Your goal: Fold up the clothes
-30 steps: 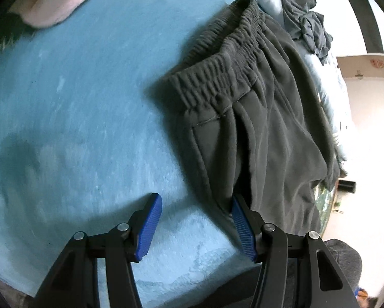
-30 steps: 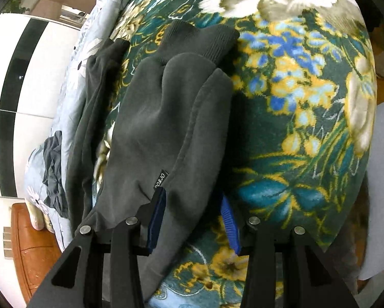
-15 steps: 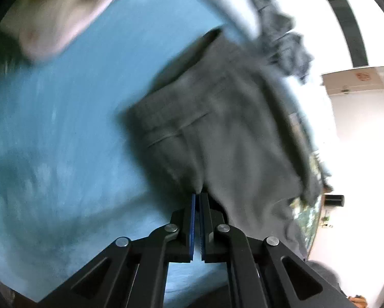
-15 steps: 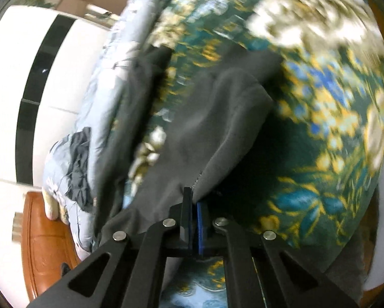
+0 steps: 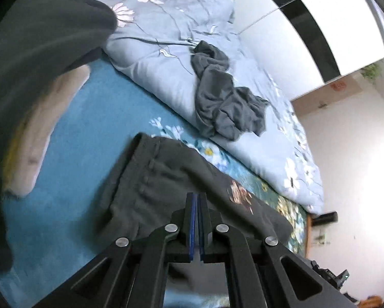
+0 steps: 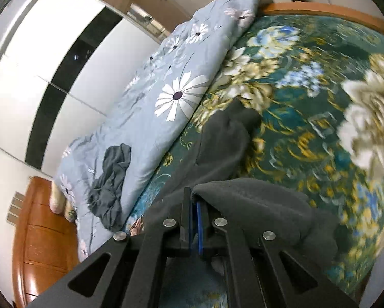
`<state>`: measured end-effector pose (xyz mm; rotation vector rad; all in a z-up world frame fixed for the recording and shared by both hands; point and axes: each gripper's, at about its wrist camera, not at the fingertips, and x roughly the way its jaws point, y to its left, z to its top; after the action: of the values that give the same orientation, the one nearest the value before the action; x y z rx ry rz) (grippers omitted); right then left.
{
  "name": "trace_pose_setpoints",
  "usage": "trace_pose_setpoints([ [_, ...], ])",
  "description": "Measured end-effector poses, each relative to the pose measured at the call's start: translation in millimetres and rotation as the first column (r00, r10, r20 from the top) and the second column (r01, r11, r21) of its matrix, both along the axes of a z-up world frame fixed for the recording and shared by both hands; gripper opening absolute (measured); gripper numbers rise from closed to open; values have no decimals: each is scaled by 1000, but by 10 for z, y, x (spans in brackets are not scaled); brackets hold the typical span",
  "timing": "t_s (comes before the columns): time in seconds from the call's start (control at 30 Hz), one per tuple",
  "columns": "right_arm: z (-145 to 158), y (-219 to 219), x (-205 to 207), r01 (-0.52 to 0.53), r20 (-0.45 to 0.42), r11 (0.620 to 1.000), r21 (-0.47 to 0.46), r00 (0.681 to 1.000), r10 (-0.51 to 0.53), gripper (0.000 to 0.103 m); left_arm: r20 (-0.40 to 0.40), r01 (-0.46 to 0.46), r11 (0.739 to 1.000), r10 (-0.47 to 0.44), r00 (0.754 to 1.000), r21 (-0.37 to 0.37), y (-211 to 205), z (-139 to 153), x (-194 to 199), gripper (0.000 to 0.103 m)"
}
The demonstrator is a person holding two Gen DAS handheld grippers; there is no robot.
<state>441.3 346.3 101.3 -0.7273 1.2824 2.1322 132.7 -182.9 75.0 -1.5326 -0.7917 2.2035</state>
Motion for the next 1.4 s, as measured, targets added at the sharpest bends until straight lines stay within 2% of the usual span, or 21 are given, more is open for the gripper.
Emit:
trace_pose_setpoints([
  [0.1,-130,171,-445,-19,70,1000,4,997,19,2,12,42,997,-42,999,-63,127,-74,54,3],
  [0.17,-220,276,-610,-12,71,1000,-18,997,13,2,34,49,988,-44,998,-150,123,-170,164,4],
  [0.23,-272,304,-675,-23,72,1000,-14,997,24,2,80,63,977,-47,996,-206,79,-300,259,4],
  [0.3,-318,325,-716,-37,83,999,-5,996,37,2,142,79,974,-49,989,-212,-5,-418,371,15],
  [0.37,-354,342,-712,-47,104,999,4,993,47,2,215,68,979,-26,976,-193,-102,-548,481,43],
  [0.43,-379,358,-690,-50,124,999,7,991,49,2,243,74,980,-28,970,-184,-126,-617,579,49],
  [0.47,-381,353,-678,-48,130,999,8,990,47,2,249,85,979,-37,968,-185,-111,-650,617,56],
  [0.5,-378,342,-666,-45,136,999,7,990,43,2,261,92,979,-43,965,-182,-87,-704,637,57],
  [0.57,-372,320,-642,-38,146,999,7,989,37,2,289,87,985,-40,956,-151,-53,-826,646,57],
  [0.67,-355,283,-609,-28,160,1000,8,987,27,2,313,56,997,-36,949,-55,-17,-969,599,55],
  [0.7,-338,264,-596,-24,161,1000,10,987,23,2,323,49,997,-29,946,-54,-1,-1019,584,52],
  [0.77,-301,224,-561,-17,160,1000,14,987,15,2,303,43,996,-19,953,-73,16,-932,552,14],
  [0.83,-265,182,-520,-15,161,1000,20,987,11,2,269,36,996,-13,963,-81,28,-785,519,8],
  [0.97,-99,108,-445,-21,171,998,63,985,10,2,199,22,995,-2,980,-98,51,-491,453,7],
  [1.07,25,212,-625,-38,178,994,98,984,20,2,156,-20,994,36,987,-103,206,-347,0,7],
  [1.23,-172,540,-1405,-92,270,992,85,961,66,2,259,-115,983,149,954,-140,419,-742,-854,8],
  [1.4,-678,831,-2030,-132,357,991,29,927,113,2,288,-92,973,152,946,-211,610,-1049,-1304,9],
])
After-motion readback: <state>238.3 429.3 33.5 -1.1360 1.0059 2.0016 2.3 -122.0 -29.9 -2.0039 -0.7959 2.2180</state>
